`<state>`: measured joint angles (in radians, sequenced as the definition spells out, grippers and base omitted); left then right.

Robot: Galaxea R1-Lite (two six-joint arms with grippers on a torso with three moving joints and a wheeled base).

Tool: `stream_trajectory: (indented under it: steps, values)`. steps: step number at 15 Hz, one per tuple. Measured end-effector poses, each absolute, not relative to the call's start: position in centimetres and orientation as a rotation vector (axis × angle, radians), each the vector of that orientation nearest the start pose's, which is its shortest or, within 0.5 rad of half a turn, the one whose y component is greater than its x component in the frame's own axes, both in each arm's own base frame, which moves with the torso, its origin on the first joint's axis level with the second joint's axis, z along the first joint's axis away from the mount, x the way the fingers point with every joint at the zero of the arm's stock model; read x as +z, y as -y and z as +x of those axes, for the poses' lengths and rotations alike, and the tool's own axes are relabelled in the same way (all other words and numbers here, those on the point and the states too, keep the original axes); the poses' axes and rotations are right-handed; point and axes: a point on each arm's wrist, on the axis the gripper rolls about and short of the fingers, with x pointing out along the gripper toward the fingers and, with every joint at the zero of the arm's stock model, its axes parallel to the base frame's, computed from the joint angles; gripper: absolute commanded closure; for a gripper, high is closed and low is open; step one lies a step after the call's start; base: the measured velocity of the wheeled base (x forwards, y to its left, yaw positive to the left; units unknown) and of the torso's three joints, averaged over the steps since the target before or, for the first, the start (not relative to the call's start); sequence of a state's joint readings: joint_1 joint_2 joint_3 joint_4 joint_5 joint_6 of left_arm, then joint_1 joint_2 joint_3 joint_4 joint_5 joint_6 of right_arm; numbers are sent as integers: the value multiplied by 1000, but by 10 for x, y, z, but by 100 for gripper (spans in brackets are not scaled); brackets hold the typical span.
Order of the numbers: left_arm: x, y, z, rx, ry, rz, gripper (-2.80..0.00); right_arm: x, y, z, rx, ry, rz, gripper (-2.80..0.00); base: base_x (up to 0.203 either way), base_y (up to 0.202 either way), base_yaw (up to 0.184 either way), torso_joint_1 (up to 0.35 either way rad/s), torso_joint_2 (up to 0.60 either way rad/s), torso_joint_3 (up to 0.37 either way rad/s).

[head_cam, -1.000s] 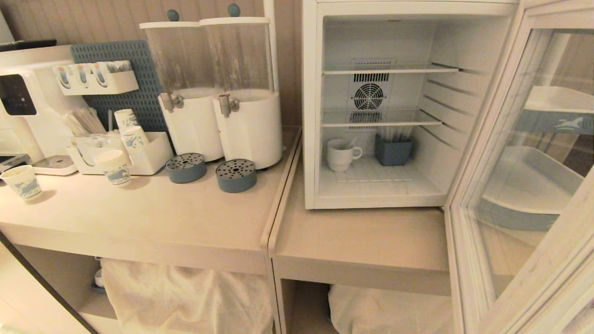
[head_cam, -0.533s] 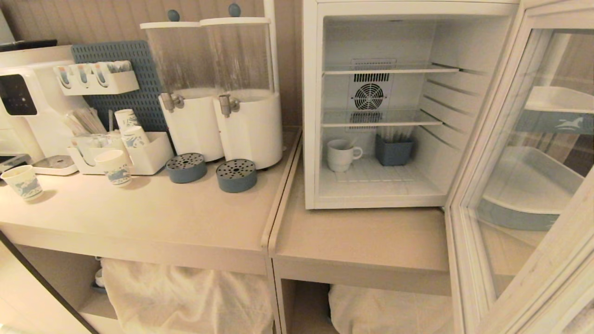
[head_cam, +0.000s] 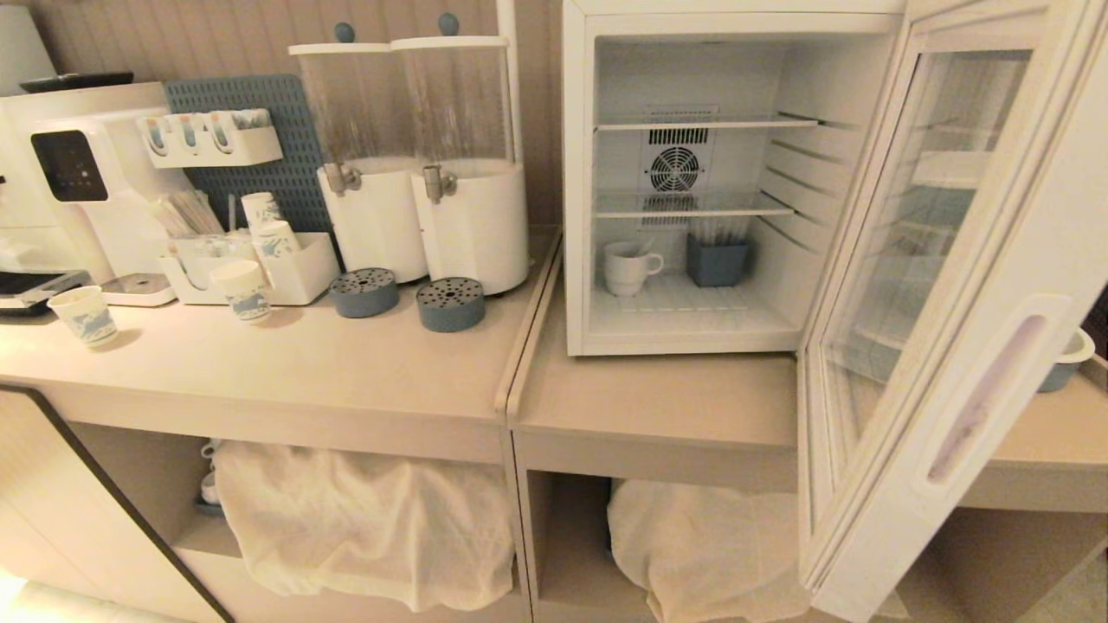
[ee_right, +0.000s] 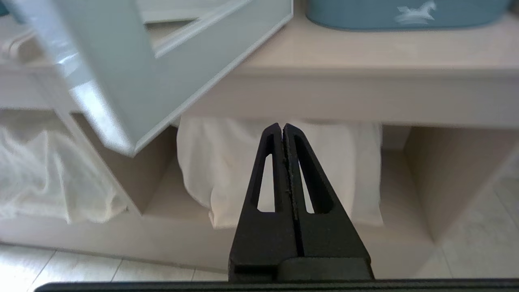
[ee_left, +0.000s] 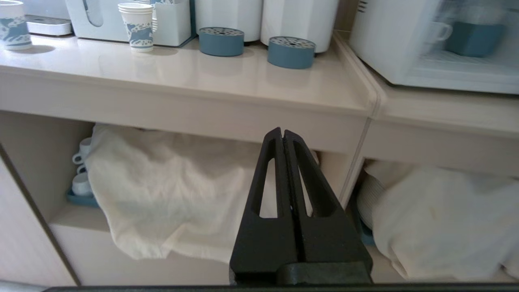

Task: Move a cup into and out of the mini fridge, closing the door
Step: Take the ceramic cup out of the freezer

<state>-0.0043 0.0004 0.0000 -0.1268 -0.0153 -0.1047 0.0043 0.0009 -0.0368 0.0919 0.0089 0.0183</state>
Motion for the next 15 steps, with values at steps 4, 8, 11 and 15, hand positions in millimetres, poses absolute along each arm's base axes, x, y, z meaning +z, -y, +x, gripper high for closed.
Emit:
stream_trajectory:
  steps: [4, 8, 11, 15]
  values:
    - [88, 0, -24, -26, 125, -102, 0, 76, 0, -26, 14, -56, 18, 0, -160, 0, 0, 3, -3, 4]
    - [88, 0, -24, -26, 125, -100, 0, 76, 0, -26, 13, -55, 18, 0, 0, 0, 0, 0, 0, 0]
    - [88, 0, -24, -26, 124, -98, 0, 76, 0, -26, 14, -56, 18, 0, 1, 70, -8, 4, 3, 0]
    - [88, 0, -24, -26, 125, -98, 0, 76, 0, -26, 14, -58, 18, 0, 0, 195, -2, 1, 5, 5]
